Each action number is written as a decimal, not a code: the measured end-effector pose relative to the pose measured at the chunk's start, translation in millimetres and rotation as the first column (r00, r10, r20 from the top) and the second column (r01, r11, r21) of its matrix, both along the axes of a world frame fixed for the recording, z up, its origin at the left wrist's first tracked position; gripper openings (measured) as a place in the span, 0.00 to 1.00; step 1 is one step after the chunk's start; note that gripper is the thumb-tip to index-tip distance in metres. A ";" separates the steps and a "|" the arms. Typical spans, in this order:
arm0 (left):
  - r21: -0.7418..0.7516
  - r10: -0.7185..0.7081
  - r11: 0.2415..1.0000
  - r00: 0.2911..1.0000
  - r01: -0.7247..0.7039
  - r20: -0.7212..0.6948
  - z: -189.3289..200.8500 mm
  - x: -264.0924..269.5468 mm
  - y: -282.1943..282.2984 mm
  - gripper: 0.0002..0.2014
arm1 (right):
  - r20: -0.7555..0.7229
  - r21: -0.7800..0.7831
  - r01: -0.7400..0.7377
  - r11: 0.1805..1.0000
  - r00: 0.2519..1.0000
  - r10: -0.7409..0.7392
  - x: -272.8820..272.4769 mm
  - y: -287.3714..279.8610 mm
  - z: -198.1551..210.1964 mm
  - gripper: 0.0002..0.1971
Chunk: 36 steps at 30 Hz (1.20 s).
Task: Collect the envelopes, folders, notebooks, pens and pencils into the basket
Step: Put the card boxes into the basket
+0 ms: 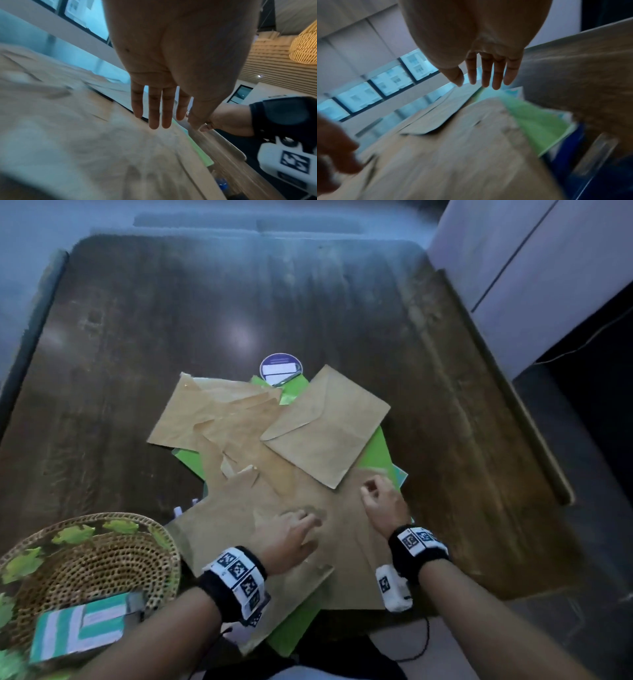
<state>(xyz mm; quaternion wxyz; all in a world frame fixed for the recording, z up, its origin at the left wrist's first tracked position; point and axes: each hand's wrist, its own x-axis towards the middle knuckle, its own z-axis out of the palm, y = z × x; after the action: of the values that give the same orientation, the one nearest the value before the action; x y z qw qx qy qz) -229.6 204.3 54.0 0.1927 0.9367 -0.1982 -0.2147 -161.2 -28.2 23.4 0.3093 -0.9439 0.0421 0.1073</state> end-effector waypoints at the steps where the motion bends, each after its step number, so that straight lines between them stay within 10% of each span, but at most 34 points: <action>1: -0.014 -0.019 1.000 1.000 0.019 -0.016 -4.9 10.6 -20.4 0.19 | -0.017 -0.064 0.034 0.997 0.999 -0.035 11.4 -21.9 -6.3 0.09; 10: -0.025 -0.113 0.993 0.992 0.111 -0.063 -33.0 83.1 -158.2 0.18 | -0.419 -0.094 -0.309 0.947 0.875 0.244 83.7 -119.5 -24.6 0.36; 17: 0.042 -0.035 0.998 0.993 0.040 -0.110 -52.9 105.6 -188.1 0.18 | -0.465 -0.128 -0.486 0.864 0.799 0.381 96.4 -116.7 -40.9 0.45; 28: 0.270 -0.085 0.960 0.996 0.071 0.040 -59.5 149.4 -216.7 0.26 | -0.317 -0.204 -0.377 0.903 0.899 0.304 81.0 -131.9 -60.8 0.16; 36: 0.682 -0.284 0.707 0.958 0.188 0.031 -57.2 179.9 -248.8 0.26 | -0.326 -0.136 -0.286 0.949 0.917 0.229 70.0 -158.4 -65.0 0.13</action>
<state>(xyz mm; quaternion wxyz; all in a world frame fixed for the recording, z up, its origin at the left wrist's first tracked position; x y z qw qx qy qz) -49.7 -44.4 -3.2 -0.2010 0.9216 -0.2381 -0.2315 -91.2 -186.6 -41.7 0.1954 -0.9372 -0.0260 0.2879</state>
